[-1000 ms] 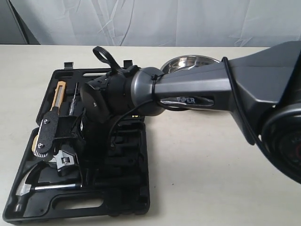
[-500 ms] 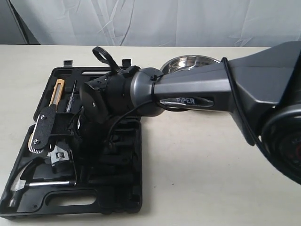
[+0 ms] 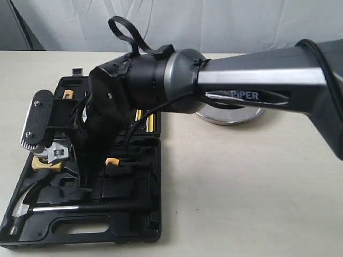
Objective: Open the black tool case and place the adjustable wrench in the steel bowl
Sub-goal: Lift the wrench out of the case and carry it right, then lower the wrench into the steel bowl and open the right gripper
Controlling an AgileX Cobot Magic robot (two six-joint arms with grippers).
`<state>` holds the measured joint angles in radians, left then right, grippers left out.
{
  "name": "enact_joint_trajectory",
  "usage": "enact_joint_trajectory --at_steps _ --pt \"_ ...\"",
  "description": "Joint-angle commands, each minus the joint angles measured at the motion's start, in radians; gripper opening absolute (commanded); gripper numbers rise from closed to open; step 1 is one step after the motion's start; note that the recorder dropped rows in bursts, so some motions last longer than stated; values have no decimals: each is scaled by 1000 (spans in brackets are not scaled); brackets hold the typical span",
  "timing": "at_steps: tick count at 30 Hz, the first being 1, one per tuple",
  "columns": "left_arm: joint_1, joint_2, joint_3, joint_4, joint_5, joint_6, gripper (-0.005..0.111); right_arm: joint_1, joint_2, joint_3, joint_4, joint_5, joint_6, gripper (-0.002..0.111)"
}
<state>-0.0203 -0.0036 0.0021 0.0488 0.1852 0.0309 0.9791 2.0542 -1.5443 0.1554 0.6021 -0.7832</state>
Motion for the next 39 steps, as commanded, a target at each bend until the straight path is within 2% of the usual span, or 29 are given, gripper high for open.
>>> enact_joint_trajectory --at_steps 1,4,12,19,24,33,36,37,39 --pt "-1 4 -2 -2 -5 -1 0 -42 -31 -6 -206 -47 200 -1" --pt "-1 4 -2 -2 -5 -1 0 -129 -37 -6 -283 -48 321 -1" --pt "-1 4 -2 -2 -5 -1 0 -448 -40 -6 -288 -104 489 -1" --pt "-1 4 -2 -2 -5 -1 0 -628 4 -6 -281 -223 495 -1" --pt "-1 4 -2 -2 -5 -1 0 -676 88 -6 -278 -254 495 -1" --pt "-1 4 -2 -2 -5 -1 0 -677 200 -6 -247 -306 500 -1" --pt "-1 4 -2 -2 -5 -1 0 -679 206 -6 -250 -308 592 -1" --pt "-1 4 -2 -2 -5 -1 0 -679 206 -6 -255 -310 612 1" --pt "-1 4 -2 -2 -5 -1 0 -679 206 -6 -259 -313 627 12"
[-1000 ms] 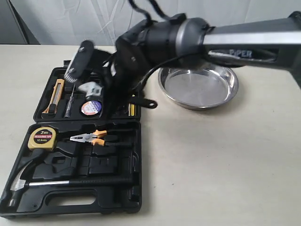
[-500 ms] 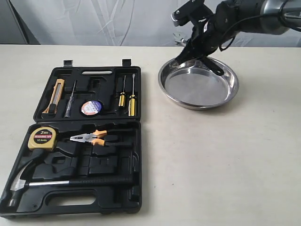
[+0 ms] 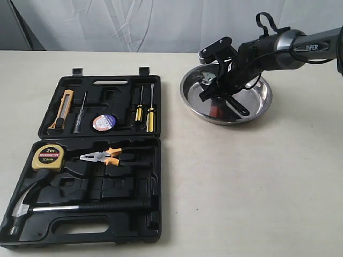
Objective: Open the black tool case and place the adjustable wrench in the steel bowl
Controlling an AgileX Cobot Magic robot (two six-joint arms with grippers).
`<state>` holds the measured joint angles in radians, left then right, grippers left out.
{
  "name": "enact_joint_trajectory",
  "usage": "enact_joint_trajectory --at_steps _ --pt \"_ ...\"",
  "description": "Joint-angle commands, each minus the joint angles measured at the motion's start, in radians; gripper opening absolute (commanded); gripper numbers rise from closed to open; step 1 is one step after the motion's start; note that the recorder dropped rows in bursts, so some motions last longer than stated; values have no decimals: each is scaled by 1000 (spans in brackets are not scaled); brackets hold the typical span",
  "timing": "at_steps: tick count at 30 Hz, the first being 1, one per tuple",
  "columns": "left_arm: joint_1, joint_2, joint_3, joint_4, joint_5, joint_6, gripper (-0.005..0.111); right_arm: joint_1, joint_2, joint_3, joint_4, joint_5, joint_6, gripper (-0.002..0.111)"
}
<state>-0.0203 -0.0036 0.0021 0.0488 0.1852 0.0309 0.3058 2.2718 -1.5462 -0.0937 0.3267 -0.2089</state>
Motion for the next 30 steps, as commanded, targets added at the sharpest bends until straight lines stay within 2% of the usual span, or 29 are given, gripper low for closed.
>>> enact_joint_trajectory --at_steps 1,2,5,6,7,9,11,15,17,20,23,26,29,30 --pt "-1 4 -2 -2 -5 -1 0 -6 -11 -5 -10 -37 53 19" --pt "-1 4 -2 -2 -5 -1 0 -6 -11 -5 -10 -30 53 32" --pt "-1 4 -2 -2 -5 -1 0 -6 -16 -5 -10 -4 53 57" --pt "-1 4 -2 -2 -5 -1 0 -6 -22 -5 -10 24 54 57" --pt "-1 4 -2 -2 -5 -1 0 -6 -32 -5 -10 48 62 54" --pt "-1 4 -2 -2 -5 -1 0 -6 -61 -5 -20 112 78 34" --pt "-1 4 -2 -2 -5 -1 0 -6 -102 -5 -37 187 78 1" --pt "-1 4 -2 -2 -5 -1 0 -6 -211 14 -37 296 90 -1" --pt "-1 4 -2 -2 -5 -1 0 -6 -339 101 -37 307 109 -1" --pt "-1 4 -2 -2 -5 -1 0 -6 -645 358 -37 219 191 -1" --pt "-1 4 -2 -2 -5 -1 0 -6 -926 574 -4 244 236 -1" --pt "-1 4 -2 -2 -5 -1 0 -6 -1199 689 120 467 236 -1" --pt "-1 4 -2 -2 -5 -1 0 -4 -1382 700 205 803 236 -1" --pt "-1 4 -2 -2 -5 -1 0 -4 -1423 700 222 861 236 -1"
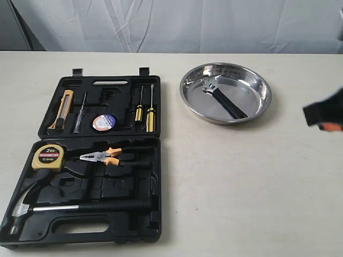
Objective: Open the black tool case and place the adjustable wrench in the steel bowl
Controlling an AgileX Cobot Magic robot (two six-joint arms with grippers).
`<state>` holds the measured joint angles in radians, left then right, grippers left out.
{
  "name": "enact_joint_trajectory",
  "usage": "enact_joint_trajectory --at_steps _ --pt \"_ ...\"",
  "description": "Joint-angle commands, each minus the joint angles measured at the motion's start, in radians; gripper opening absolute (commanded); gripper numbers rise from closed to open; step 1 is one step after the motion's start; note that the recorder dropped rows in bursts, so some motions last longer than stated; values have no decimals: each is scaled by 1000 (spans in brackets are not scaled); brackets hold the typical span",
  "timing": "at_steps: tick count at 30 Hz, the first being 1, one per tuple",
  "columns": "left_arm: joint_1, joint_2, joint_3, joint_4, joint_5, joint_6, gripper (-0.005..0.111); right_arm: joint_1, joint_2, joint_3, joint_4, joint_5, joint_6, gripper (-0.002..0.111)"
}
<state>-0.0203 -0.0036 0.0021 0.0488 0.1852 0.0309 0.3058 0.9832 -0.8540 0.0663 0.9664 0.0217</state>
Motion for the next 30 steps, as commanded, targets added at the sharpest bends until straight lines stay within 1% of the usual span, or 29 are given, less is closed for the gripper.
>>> enact_joint_trajectory --at_steps 1,8,11,13,16,17,19,21,26,30 --pt "-1 4 -2 -2 -5 -1 0 -4 -181 8 82 255 5 -1" --pt "-1 4 -2 -2 -5 -1 0 -4 -365 8 132 255 5 -1" --pt "-1 4 -2 -2 -5 -1 0 -4 -428 10 112 255 -8 -1" --pt "-1 4 -2 -2 -5 -1 0 -4 -479 26 93 127 -22 -1" --pt "-1 4 -2 -2 -5 -1 0 -15 -579 122 119 -237 -64 -1" --pt "-1 4 -2 -2 -5 -1 0 -30 -631 188 145 -389 -84 -1" --pt "-1 4 -2 -2 -5 -1 0 -63 -703 298 157 -548 -100 -1" --pt "-1 4 -2 -2 -5 -1 0 -106 -788 426 154 -638 -100 -1" --pt "-1 4 -2 -2 -5 -1 0 -182 -946 710 161 -746 -98 -1" --pt "-1 4 -2 -2 -5 -1 0 -225 -983 842 251 -843 -98 -1"
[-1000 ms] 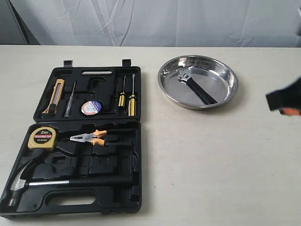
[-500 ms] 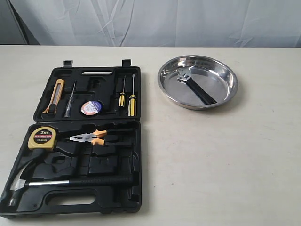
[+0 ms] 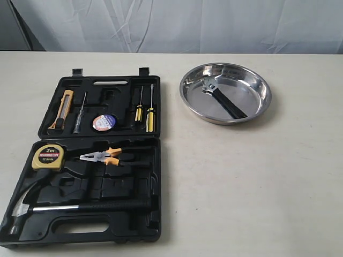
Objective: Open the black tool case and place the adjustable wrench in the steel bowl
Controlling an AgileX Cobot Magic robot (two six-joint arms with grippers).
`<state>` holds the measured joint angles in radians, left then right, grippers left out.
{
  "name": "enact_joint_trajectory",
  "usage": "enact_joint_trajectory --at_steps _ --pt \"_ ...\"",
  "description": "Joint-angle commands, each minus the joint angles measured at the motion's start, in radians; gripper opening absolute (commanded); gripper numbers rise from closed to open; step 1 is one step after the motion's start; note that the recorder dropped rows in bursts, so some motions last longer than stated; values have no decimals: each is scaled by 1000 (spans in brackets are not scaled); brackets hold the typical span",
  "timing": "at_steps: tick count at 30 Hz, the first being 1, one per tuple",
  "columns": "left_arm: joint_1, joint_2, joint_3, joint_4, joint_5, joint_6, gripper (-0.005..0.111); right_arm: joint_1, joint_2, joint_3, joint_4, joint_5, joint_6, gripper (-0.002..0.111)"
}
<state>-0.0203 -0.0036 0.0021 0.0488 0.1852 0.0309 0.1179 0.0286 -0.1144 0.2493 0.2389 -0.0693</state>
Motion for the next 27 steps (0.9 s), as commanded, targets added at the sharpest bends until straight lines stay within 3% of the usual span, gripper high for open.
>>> enact_joint_trajectory --at_steps 1,27 --pt "-1 4 -2 -2 -5 -1 0 -47 -29 114 90 -144 -7 -1" --pt "-1 4 -2 -2 -5 -1 0 -47 -29 114 127 -139 -7 -1"
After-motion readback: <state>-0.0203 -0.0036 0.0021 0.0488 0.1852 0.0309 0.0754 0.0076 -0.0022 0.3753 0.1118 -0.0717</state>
